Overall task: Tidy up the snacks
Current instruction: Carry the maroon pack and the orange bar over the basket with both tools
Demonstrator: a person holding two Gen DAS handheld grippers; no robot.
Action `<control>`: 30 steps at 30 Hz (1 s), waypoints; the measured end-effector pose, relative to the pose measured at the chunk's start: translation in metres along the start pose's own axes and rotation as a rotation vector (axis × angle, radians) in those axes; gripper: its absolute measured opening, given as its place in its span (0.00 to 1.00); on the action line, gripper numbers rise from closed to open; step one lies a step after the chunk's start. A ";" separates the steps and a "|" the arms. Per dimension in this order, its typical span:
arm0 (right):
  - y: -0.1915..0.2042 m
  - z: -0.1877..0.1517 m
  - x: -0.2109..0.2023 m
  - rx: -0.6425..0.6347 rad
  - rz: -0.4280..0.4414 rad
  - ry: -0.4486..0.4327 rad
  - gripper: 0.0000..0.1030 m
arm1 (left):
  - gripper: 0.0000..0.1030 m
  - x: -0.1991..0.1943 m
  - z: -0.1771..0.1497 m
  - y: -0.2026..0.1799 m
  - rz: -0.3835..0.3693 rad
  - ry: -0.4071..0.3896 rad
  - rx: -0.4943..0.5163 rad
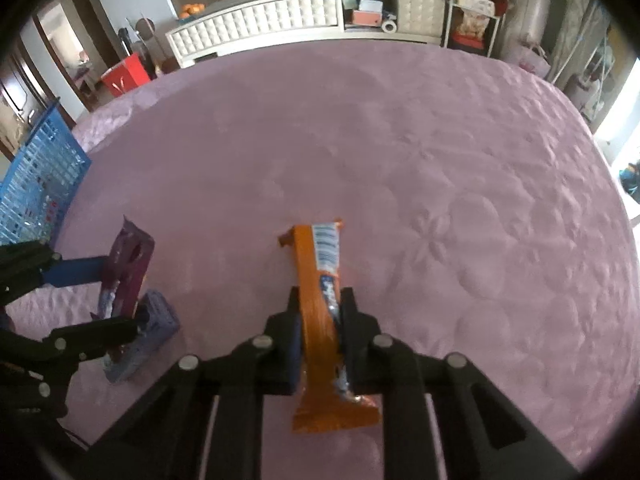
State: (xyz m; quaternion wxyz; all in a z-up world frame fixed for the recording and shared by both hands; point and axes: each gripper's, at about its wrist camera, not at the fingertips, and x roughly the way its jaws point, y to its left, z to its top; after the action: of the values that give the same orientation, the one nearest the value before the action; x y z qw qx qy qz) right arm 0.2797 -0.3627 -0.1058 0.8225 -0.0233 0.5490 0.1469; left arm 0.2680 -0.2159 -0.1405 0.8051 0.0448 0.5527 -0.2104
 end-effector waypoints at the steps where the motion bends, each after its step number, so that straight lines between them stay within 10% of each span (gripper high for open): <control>1: 0.002 0.001 -0.001 0.003 0.018 0.004 0.19 | 0.48 -0.002 0.001 0.002 0.000 -0.004 -0.006; 17: 0.119 0.030 -0.118 -0.132 0.052 -0.246 0.19 | 0.48 -0.139 -0.018 0.042 0.042 -0.242 -0.043; 30: 0.243 0.049 -0.129 -0.275 0.173 -0.321 0.19 | 0.48 -0.228 -0.068 0.129 0.186 -0.343 -0.122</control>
State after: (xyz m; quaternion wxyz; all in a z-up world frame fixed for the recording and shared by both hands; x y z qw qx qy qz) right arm 0.2130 -0.1487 0.0607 0.8726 -0.0643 0.3859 0.2923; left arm 0.1898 -0.0125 0.0196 0.9046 0.0103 0.4128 -0.1059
